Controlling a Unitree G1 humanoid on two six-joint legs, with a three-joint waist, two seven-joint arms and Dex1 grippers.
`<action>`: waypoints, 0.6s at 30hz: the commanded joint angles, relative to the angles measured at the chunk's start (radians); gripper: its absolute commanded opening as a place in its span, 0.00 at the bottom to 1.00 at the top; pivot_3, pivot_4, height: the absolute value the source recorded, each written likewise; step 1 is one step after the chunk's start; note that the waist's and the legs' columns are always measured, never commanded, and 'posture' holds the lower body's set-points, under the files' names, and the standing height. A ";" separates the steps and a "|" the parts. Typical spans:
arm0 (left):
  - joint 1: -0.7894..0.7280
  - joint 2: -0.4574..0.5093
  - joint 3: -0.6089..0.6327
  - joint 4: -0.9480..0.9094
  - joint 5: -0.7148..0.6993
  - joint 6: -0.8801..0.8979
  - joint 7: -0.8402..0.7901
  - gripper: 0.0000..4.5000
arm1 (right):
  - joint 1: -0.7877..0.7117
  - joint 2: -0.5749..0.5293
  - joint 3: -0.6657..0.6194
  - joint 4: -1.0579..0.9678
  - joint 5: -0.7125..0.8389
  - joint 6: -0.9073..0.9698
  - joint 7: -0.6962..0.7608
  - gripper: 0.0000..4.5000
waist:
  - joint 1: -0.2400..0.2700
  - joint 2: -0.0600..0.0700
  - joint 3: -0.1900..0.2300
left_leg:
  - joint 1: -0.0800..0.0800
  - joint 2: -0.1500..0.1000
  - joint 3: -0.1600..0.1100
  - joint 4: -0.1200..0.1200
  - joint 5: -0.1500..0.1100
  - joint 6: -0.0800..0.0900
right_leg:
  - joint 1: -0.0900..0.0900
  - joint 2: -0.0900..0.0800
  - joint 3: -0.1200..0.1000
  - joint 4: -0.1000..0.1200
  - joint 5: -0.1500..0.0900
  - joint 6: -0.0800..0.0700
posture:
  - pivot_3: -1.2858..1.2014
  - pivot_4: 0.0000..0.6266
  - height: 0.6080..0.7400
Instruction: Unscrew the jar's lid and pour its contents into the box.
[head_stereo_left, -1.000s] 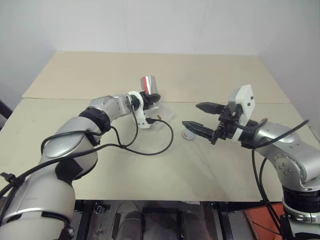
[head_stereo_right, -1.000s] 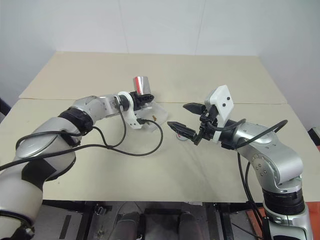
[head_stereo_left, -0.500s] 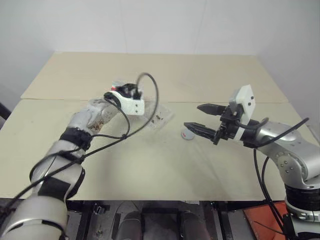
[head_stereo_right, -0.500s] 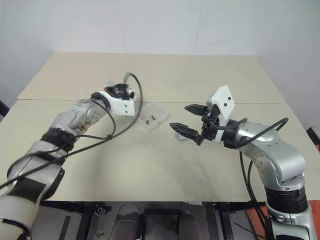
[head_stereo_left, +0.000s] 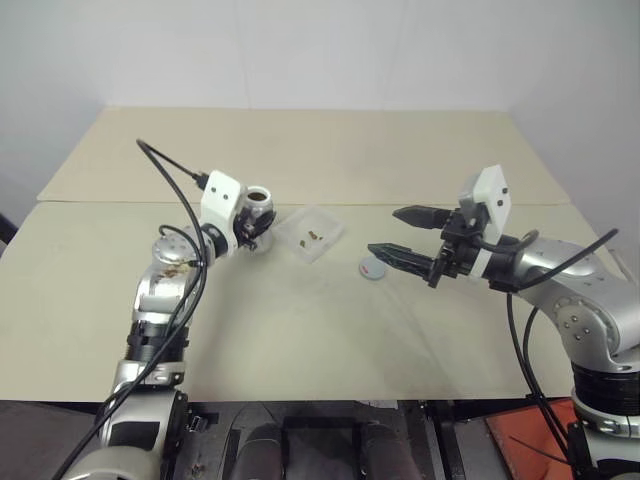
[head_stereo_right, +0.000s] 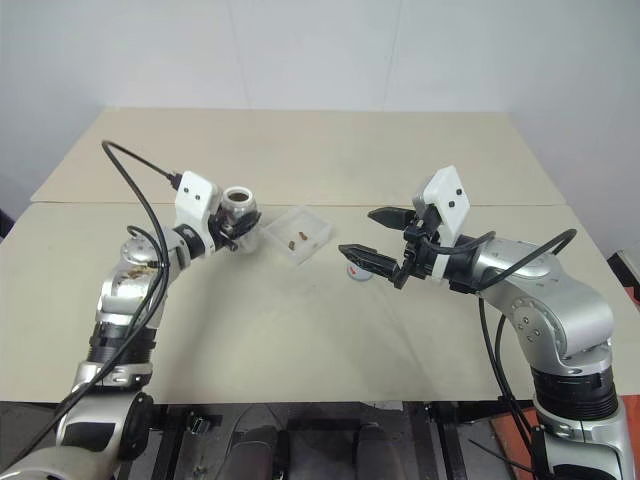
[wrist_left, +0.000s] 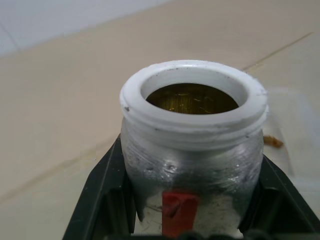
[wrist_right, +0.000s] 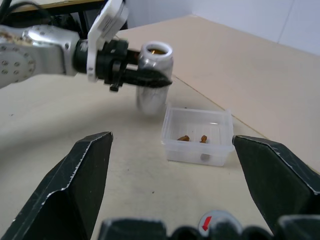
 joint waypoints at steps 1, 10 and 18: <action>0.022 -0.019 0.022 -0.047 -0.030 -0.012 0.035 0.46 | -0.010 -0.009 -0.026 -0.024 0.016 -0.002 0.005 0.99 | 0.003 0.000 0.000 | 0.000 0.000 0.000 0.000 0.000 0.000 | 0.000 0.000 0.000 0.000 0.000 0.000 | 0.52 0.24 1.00; 0.082 -0.062 0.025 -0.038 -0.051 -0.085 0.083 0.46 | -0.006 -0.020 -0.034 -0.029 0.027 -0.005 0.010 0.99 | 0.008 0.000 0.000 | 0.006 0.000 0.000 -0.002 0.000 0.000 | 0.008 0.000 -0.001 -0.007 0.000 0.000 | 0.52 0.24 1.00; 0.137 -0.044 0.012 -0.105 -0.064 -0.080 0.074 0.96 | -0.012 -0.026 -0.026 -0.026 0.024 -0.006 0.015 1.00 | 0.007 0.000 0.000 | 0.006 0.000 0.000 -0.003 0.000 0.000 | 0.007 0.000 0.000 -0.007 0.000 0.000 | 0.52 0.24 1.00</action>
